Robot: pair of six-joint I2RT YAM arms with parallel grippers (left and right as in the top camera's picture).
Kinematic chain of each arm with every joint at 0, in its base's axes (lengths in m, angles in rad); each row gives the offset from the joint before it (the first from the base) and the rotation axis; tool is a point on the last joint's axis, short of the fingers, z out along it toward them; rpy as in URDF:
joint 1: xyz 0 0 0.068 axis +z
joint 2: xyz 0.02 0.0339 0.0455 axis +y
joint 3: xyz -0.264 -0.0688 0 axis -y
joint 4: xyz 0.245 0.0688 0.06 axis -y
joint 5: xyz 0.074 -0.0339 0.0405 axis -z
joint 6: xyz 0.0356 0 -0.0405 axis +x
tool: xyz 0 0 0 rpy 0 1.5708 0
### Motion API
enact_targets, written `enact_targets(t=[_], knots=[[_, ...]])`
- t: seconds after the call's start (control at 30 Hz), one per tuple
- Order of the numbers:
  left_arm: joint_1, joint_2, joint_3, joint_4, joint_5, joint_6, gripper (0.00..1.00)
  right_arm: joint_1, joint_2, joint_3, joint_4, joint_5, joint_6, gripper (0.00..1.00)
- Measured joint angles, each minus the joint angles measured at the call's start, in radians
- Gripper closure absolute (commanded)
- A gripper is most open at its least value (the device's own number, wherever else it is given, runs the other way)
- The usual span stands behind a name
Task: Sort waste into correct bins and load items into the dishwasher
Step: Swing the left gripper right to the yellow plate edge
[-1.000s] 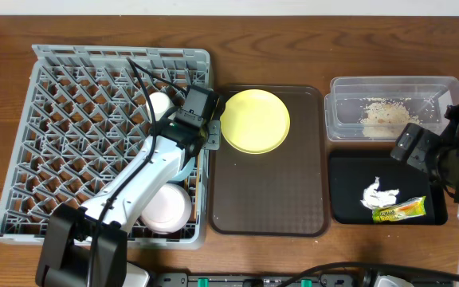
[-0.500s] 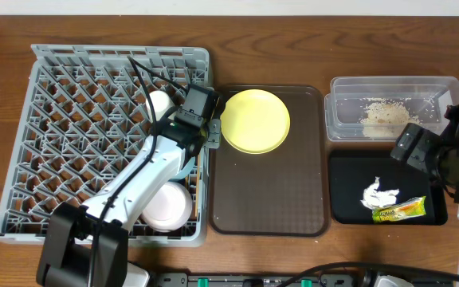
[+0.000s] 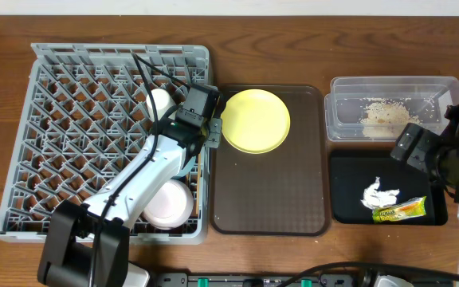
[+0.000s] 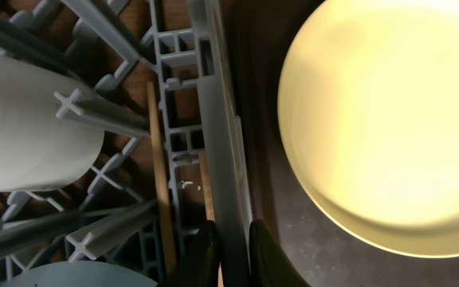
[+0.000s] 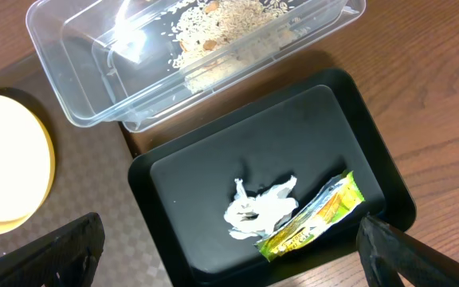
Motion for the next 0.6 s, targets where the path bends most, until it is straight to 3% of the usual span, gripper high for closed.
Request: enact_targets(t=[0.6], knots=[[0.008, 0.005, 0.0, 0.026, -0.003, 0.126, 0.92, 0.0, 0.0, 0.0, 0.0, 0.0, 0.0, 0.01]])
